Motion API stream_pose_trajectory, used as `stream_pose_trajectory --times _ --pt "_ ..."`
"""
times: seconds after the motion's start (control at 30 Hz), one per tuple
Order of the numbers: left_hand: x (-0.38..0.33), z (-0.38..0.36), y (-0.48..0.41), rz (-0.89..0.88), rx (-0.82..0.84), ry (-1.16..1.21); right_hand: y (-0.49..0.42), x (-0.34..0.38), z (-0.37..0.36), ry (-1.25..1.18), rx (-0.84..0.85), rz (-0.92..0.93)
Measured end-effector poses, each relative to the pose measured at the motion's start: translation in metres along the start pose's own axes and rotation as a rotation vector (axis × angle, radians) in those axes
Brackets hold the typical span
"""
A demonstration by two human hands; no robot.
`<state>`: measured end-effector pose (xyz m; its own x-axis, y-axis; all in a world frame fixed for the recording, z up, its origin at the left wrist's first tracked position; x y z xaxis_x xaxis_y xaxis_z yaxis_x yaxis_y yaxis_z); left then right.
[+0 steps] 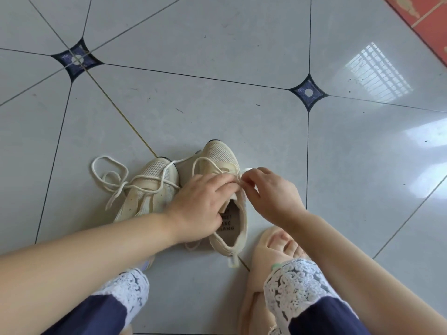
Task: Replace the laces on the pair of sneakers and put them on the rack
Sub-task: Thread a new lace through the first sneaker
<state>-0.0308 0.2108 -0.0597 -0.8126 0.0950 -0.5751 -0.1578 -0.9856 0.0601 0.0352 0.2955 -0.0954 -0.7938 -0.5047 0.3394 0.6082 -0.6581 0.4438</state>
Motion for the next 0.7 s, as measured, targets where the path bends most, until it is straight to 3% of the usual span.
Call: stream_pose_trajectory --times 0.1,0.23,0.4,0.7 --pt "0.014 0.010 0.003 -0.046 0.030 0.075 0.000 0.001 -0.001 -0.057 -0.004 -0.002" --pt "0.021 0.016 0.001 0.067 -0.067 0.342 0.001 0.003 -0.007 -0.154 0.008 -0.007" --pt "0.013 0.002 -0.004 0.069 -0.048 0.205 0.001 -0.002 -0.006 -0.239 0.012 -0.029" --pt "0.000 0.009 -0.002 -0.085 -0.067 -0.012 0.004 0.005 0.000 -0.037 -0.023 0.032"
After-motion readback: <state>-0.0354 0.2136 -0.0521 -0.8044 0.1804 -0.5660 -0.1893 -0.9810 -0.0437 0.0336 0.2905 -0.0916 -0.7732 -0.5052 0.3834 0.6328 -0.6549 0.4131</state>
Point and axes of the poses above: each hand's wrist, its own y-axis away from the middle knuckle, its own z-axis out of the back of the hand, x = y × z, the point moved 9 cm from there along -y, towards the middle knuckle, and after that the axes turned 12 degrees about -z, right-handed, at the moved point
